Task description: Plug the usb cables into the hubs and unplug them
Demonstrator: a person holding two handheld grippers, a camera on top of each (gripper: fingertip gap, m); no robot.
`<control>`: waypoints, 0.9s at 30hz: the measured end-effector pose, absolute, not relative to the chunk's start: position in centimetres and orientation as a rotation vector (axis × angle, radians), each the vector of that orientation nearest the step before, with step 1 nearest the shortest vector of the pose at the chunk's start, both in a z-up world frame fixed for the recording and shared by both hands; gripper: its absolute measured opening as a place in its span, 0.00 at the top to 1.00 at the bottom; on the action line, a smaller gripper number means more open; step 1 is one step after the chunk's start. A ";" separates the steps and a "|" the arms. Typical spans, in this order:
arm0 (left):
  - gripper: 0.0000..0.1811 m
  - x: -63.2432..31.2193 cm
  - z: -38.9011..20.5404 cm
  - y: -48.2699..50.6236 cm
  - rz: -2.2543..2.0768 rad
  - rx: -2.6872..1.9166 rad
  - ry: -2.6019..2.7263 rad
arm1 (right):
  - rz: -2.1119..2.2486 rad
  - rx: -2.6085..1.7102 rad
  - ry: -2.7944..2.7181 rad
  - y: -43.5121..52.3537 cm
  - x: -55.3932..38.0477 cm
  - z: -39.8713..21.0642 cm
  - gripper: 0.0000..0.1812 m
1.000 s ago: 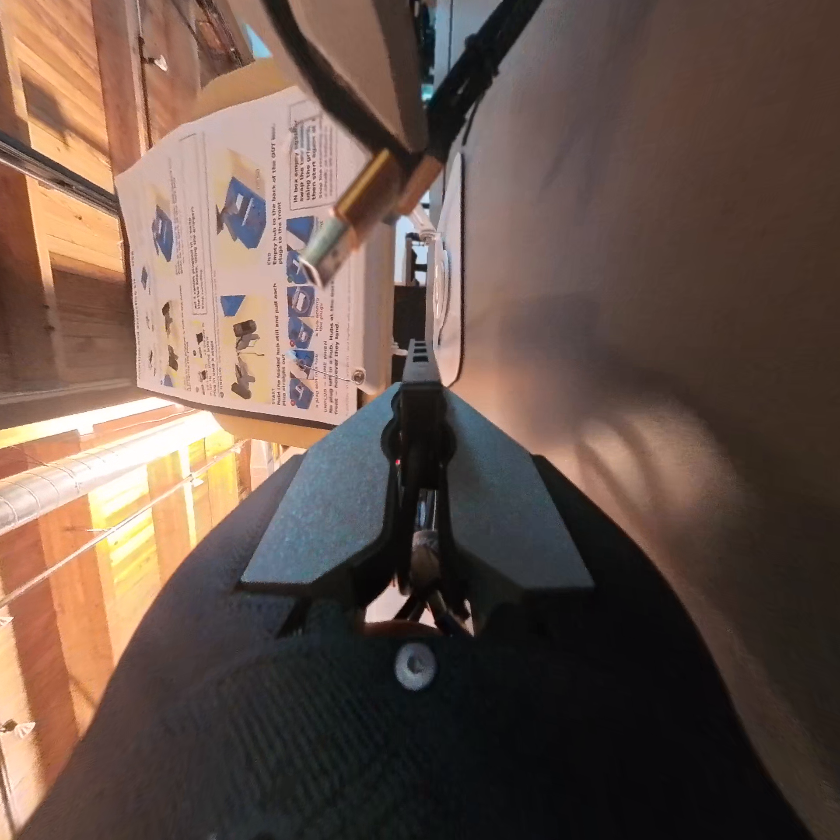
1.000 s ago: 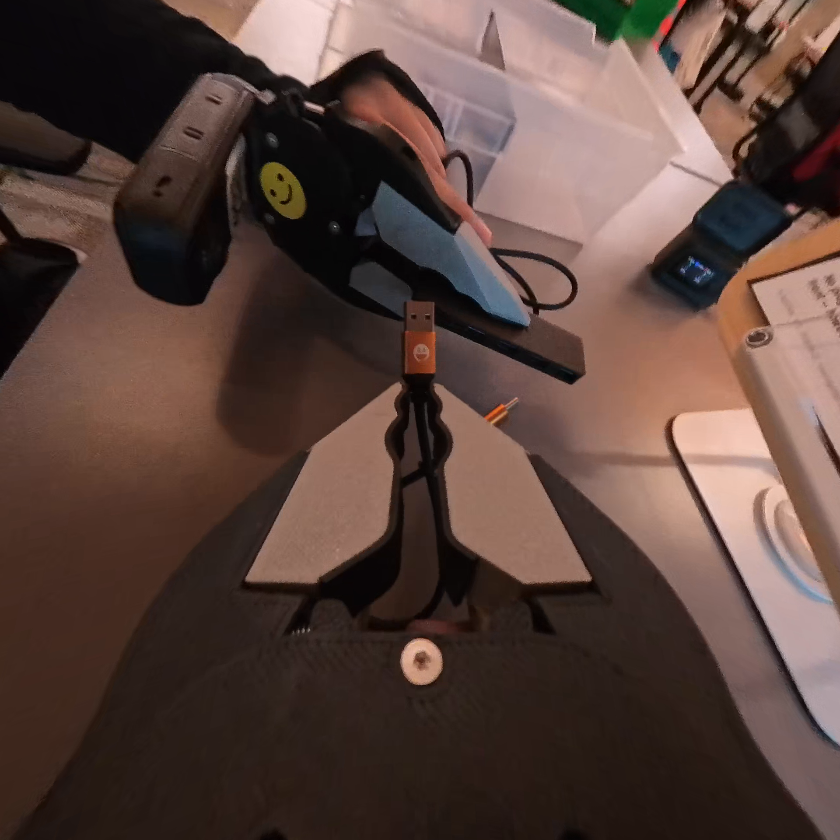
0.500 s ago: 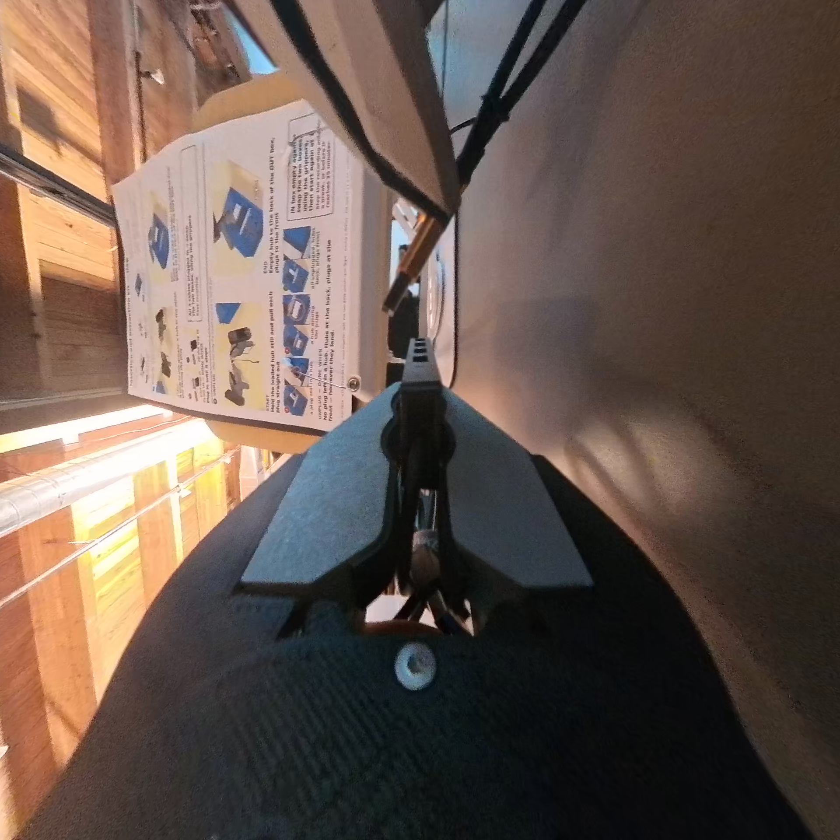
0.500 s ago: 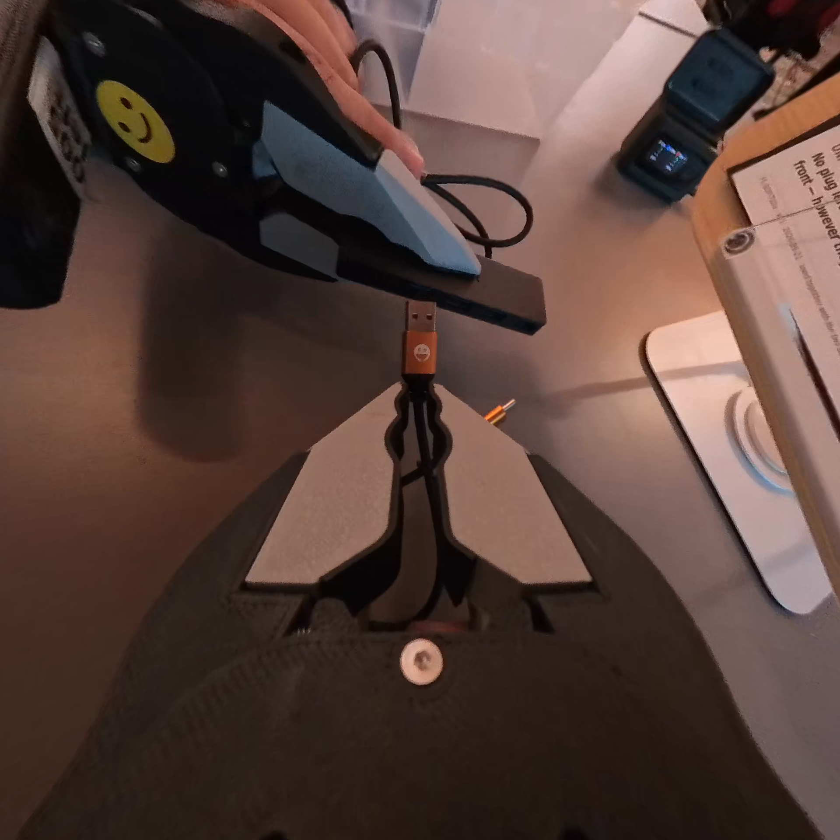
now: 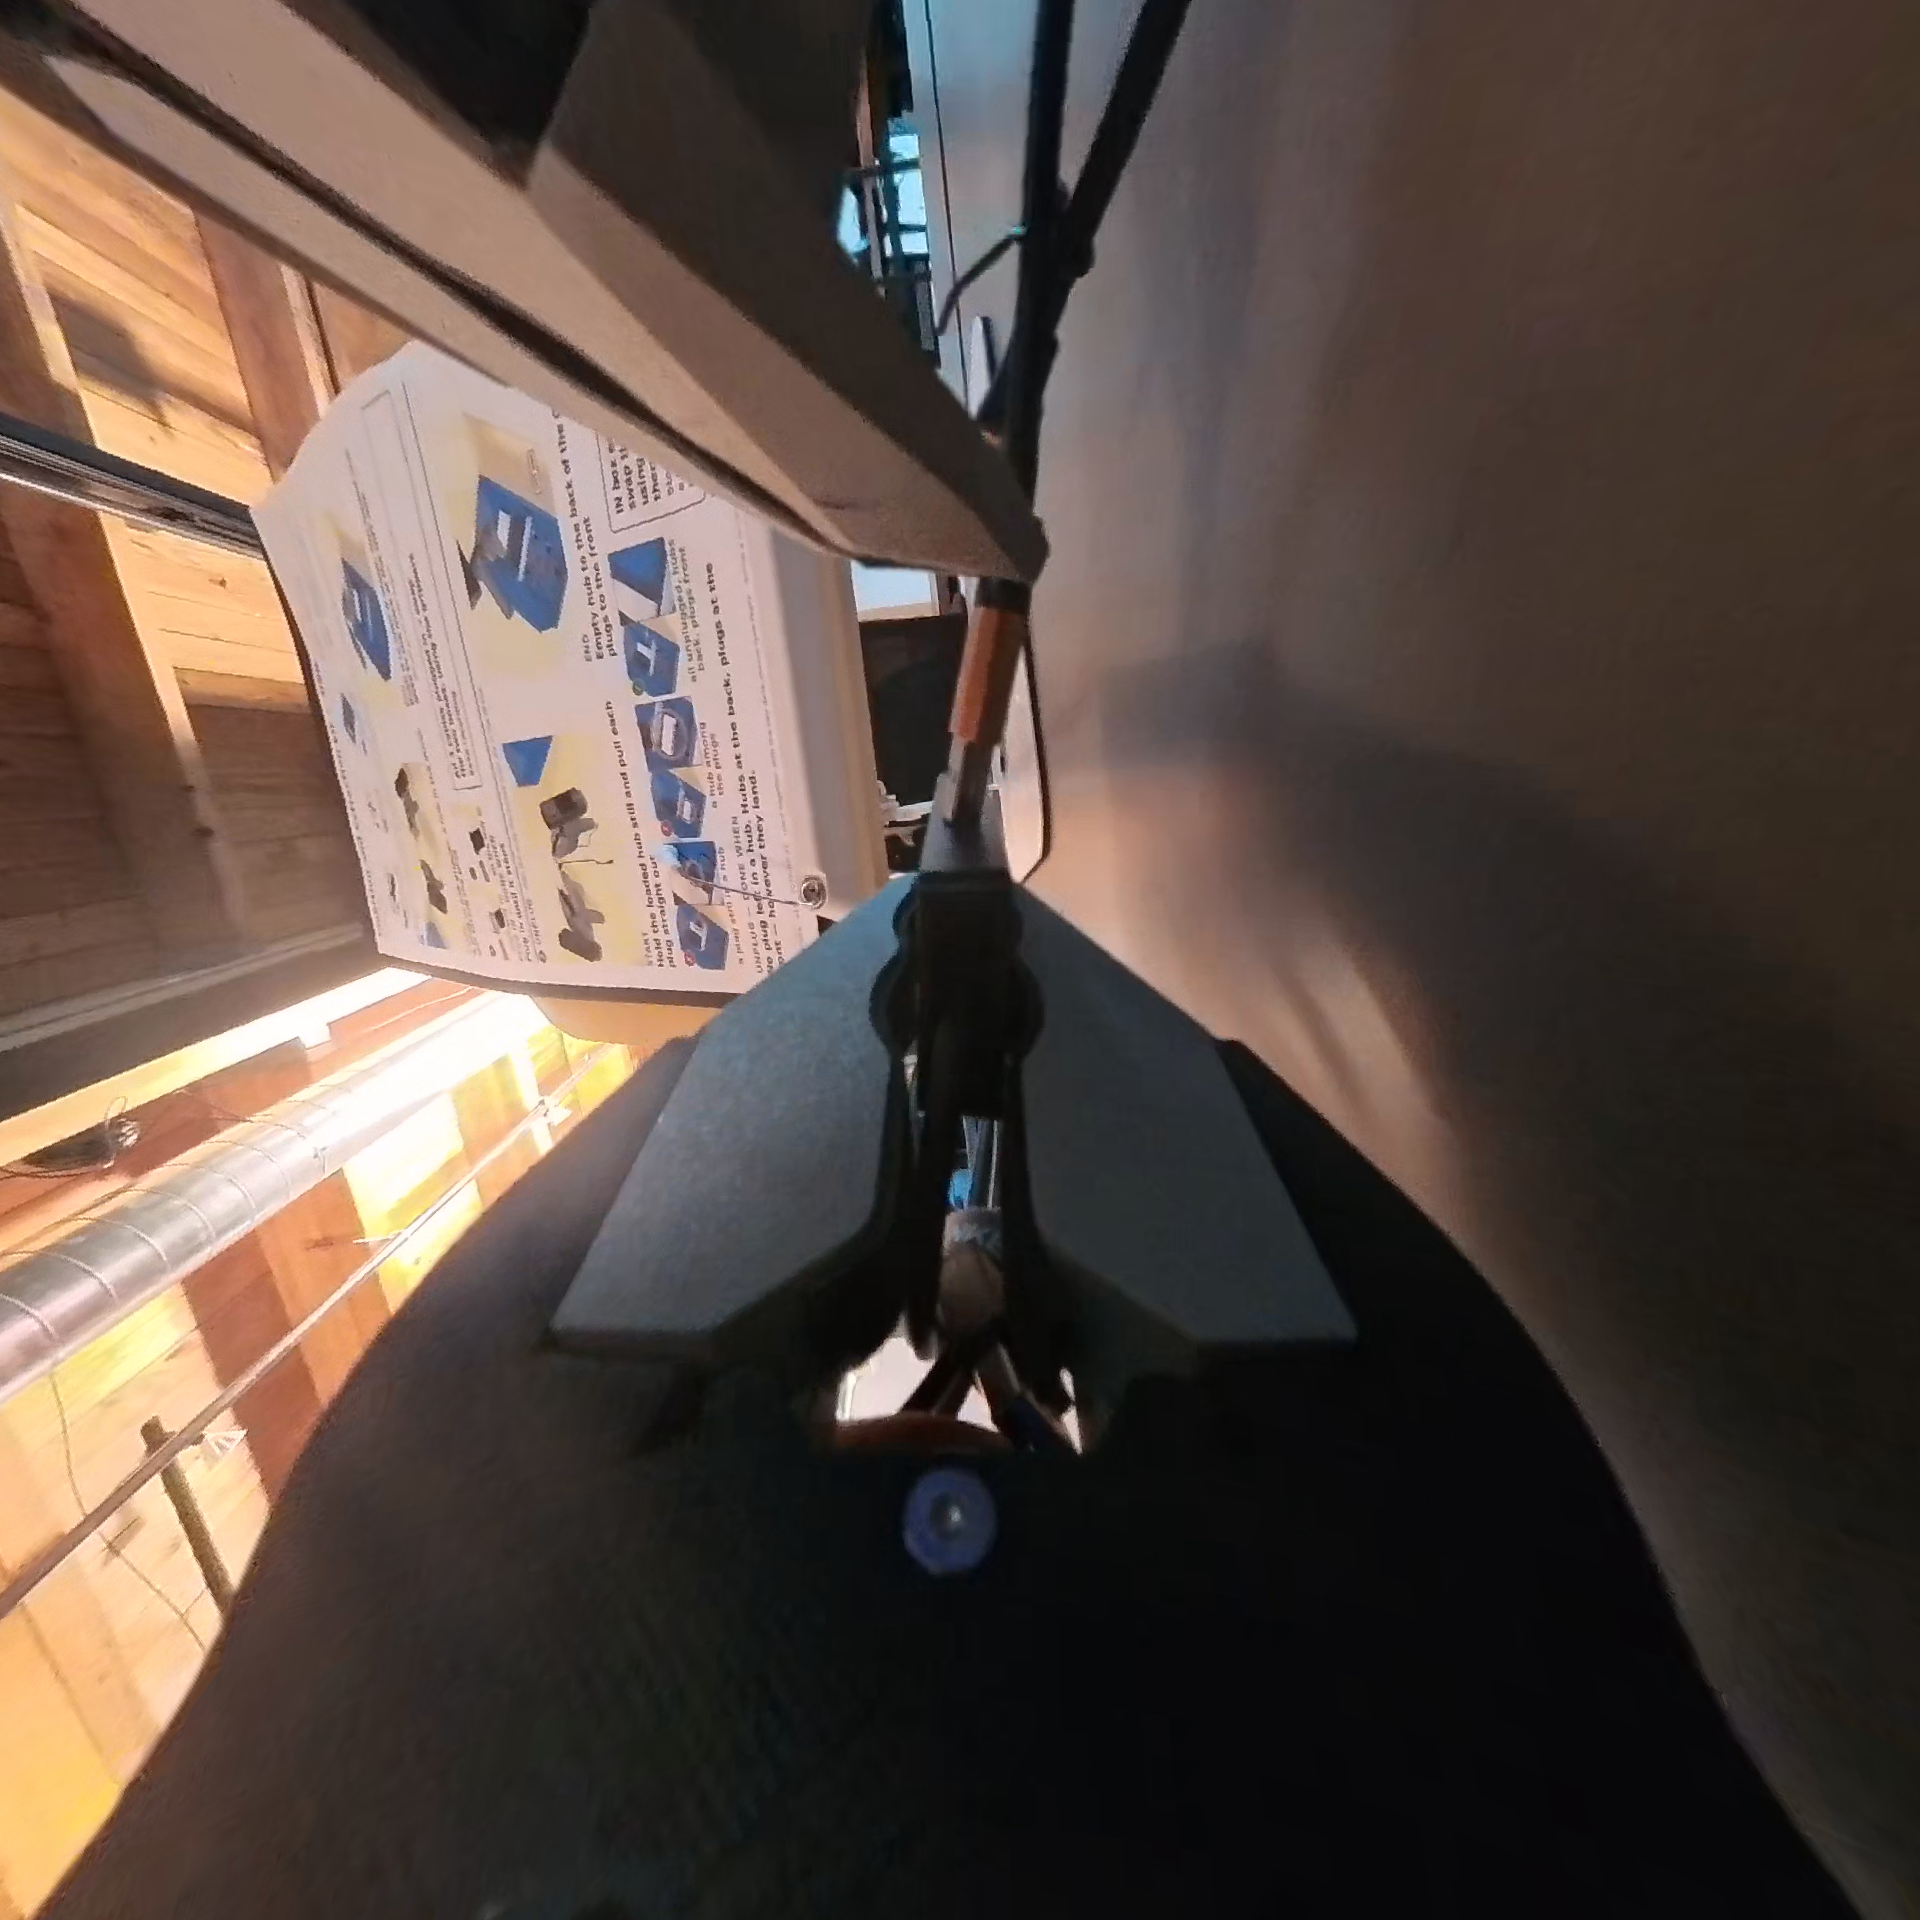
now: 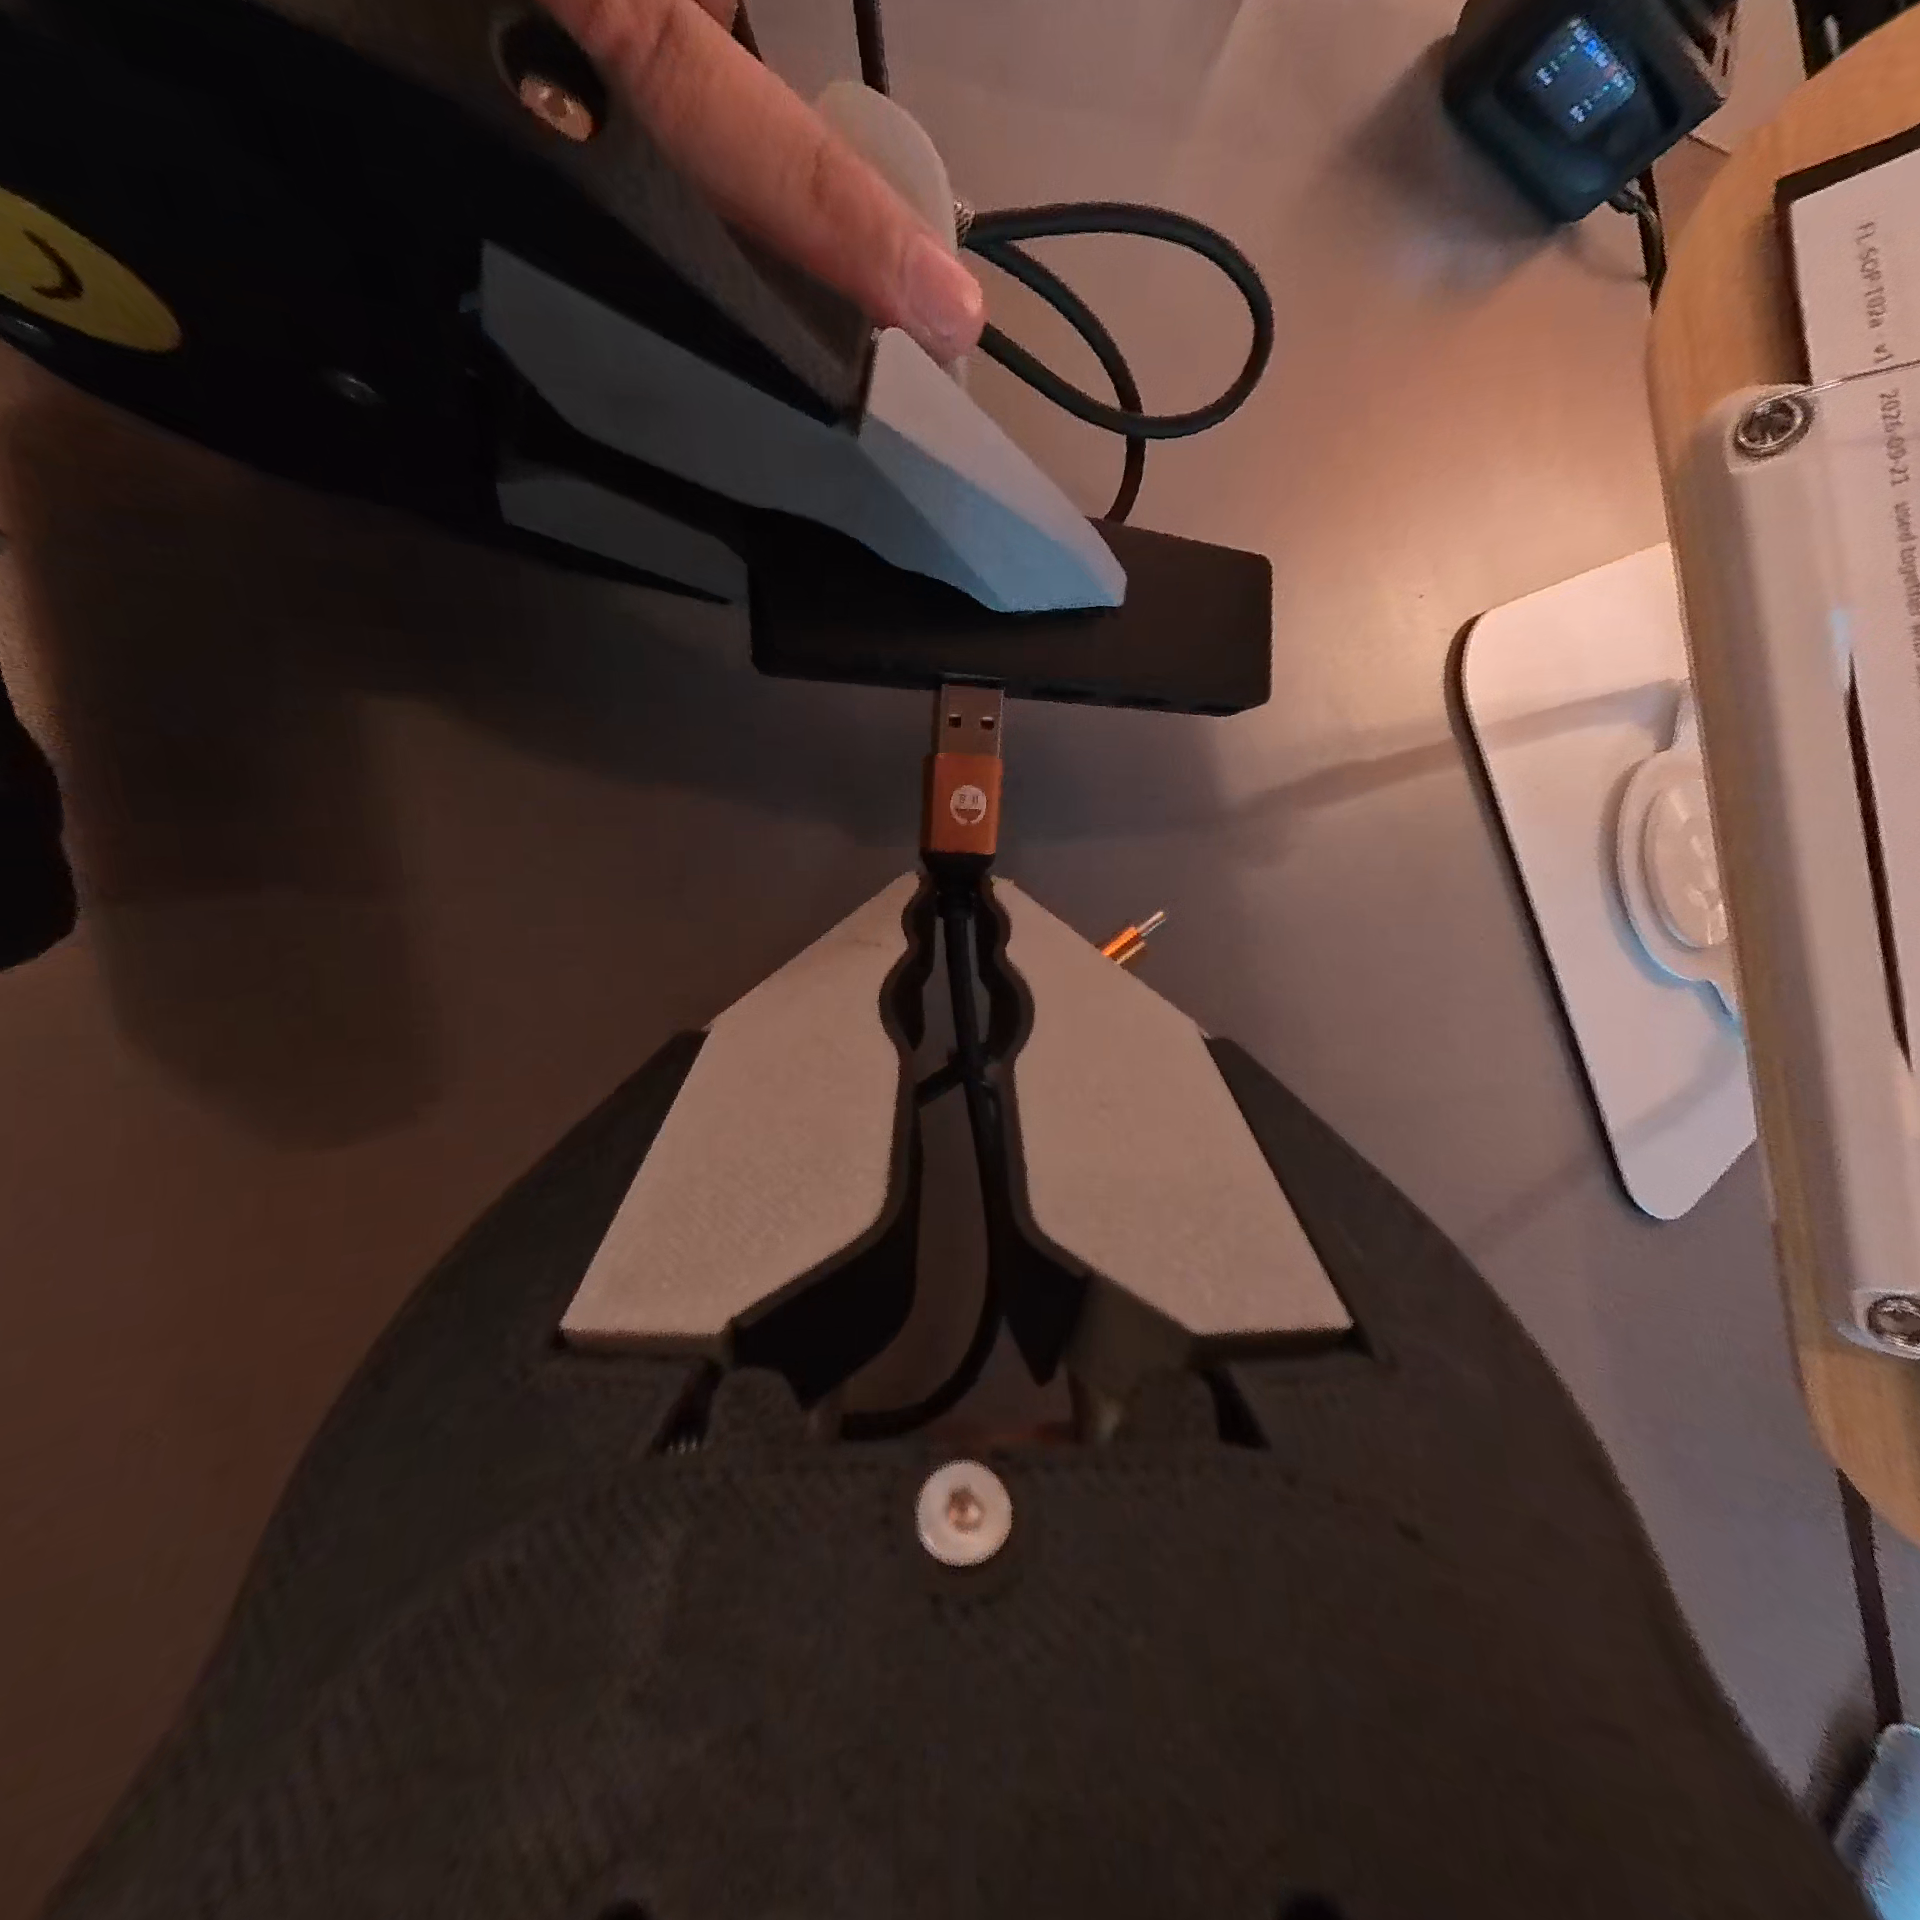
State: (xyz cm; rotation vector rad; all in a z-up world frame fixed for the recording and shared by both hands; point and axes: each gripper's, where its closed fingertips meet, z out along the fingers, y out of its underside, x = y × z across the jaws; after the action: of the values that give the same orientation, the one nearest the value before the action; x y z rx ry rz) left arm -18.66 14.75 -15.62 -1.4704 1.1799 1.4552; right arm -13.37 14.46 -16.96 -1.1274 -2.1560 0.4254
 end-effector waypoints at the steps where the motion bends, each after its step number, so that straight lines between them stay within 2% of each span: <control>1: 0.95 -18.8 -15.7 14.8 1.457 -1.477 1.176 | 0.413 -1.125 -2.160 14.5 -13.3 -17.0 0.98; 27: 0.96 -18.0 -15.8 14.9 1.488 -1.425 1.209 | 0.440 -1.179 -2.189 14.5 -12.9 -17.5 0.97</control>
State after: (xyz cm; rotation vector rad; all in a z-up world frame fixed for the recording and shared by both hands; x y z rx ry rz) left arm -17.99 14.86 -15.81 -1.4251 1.2092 1.4881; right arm -12.92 14.54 -17.52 -1.1795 -2.1892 0.4403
